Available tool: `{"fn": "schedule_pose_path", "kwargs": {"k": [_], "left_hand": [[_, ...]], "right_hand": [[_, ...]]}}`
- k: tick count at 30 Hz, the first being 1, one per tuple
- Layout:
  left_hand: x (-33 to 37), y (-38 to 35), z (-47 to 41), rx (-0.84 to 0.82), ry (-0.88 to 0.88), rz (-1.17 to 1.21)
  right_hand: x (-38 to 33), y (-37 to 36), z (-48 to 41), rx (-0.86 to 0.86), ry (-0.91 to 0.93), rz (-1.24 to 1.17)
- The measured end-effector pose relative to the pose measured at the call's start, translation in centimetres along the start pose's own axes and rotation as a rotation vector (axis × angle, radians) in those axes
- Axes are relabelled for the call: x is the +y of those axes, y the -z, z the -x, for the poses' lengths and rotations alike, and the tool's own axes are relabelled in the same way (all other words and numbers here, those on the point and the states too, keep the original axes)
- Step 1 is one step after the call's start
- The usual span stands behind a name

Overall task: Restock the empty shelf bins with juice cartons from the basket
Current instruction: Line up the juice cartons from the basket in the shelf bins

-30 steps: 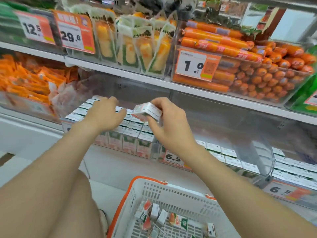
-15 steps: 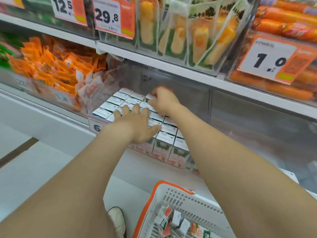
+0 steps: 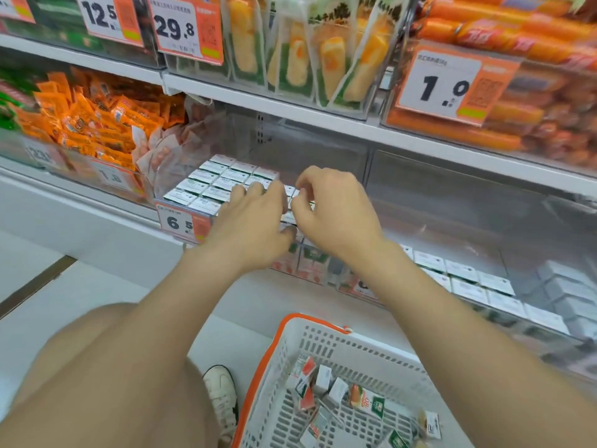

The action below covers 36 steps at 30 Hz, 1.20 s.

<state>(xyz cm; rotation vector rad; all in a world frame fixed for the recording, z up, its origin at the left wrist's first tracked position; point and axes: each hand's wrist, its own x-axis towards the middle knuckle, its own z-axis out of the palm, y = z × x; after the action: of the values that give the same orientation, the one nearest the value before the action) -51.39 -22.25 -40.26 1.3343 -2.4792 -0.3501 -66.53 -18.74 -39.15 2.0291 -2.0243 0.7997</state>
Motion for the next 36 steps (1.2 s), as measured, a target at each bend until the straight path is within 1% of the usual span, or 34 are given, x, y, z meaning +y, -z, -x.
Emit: {"fn": "schedule_pose_path", "kwargs": {"k": [1, 2, 3, 5, 6, 8, 10, 12, 14, 16, 21, 24, 27, 29, 31, 34, 36], "left_hand": [[0.6, 0.0, 1.0, 0.004, -0.017, 0.072], [1.1, 0.0, 2.0, -0.048, -0.031, 0.128], [1.7, -0.3, 3.0, -0.146, -0.056, 0.145], [2.9, -1.4, 4.7, -0.417, -0.162, 0.051], [3.6, -2.2, 5.4, -0.552, -0.220, -0.006], [4.9, -4.8, 6.3, -0.759, -0.276, -0.112], [5.6, -8.5, 6.8, -0.888, -0.276, -0.221], [5.6, -13.4, 7.0, -0.956, -0.275, -0.274], [5.1, -18.2, 7.4, -0.989, -0.257, -0.308], [4.3, -22.0, 7.8, -1.008, -0.210, -0.308], [2.7, -28.9, 10.5, -0.988, -0.153, -0.225], [1.4, -32.9, 12.3, -0.997, -0.050, -0.214], [0.9, -35.3, 13.8, -0.988, 0.062, -0.161], [0.7, -37.0, 14.7, -0.993, 0.134, -0.115], [0.7, -38.5, 15.7, -1.016, 0.183, -0.108], [0.9, -39.9, 16.3, -0.983, 0.210, -0.115], [1.2, -40.2, 16.3, -0.951, 0.173, -0.170]], "right_hand": [[-0.1, 1.2, 2.7, 0.046, 0.012, 0.017], [0.0, 2.3, 5.2, 0.063, 0.021, 0.033], [0.3, 2.9, 7.8, 0.062, 0.045, 0.040], [1.6, 2.8, 12.4, 0.002, 0.107, 0.031], [2.4, 2.4, 14.4, -0.071, 0.116, 0.034], [4.4, 0.8, 17.7, -0.320, 0.080, 0.093], [6.8, -1.8, 20.3, -0.606, 0.029, 0.179], [9.1, -4.4, 22.6, -0.758, -0.053, 0.177], [11.1, -6.8, 24.7, -0.859, -0.177, 0.119], [12.8, -8.9, 26.6, -0.941, -0.261, 0.103], [16.9, -12.3, 31.8, -1.078, -0.369, 0.186], [18.7, -13.8, 34.5, -1.163, -0.448, 0.231], [20.0, -15.1, 37.0, -1.205, -0.465, 0.237], [20.6, -16.0, 38.7, -1.214, -0.442, 0.304], [20.9, -17.3, 40.4, -1.210, -0.470, 0.334], [20.6, -18.8, 41.1, -1.206, -0.509, 0.364], [20.2, -19.3, 40.9, -1.234, -0.480, 0.418]]}}
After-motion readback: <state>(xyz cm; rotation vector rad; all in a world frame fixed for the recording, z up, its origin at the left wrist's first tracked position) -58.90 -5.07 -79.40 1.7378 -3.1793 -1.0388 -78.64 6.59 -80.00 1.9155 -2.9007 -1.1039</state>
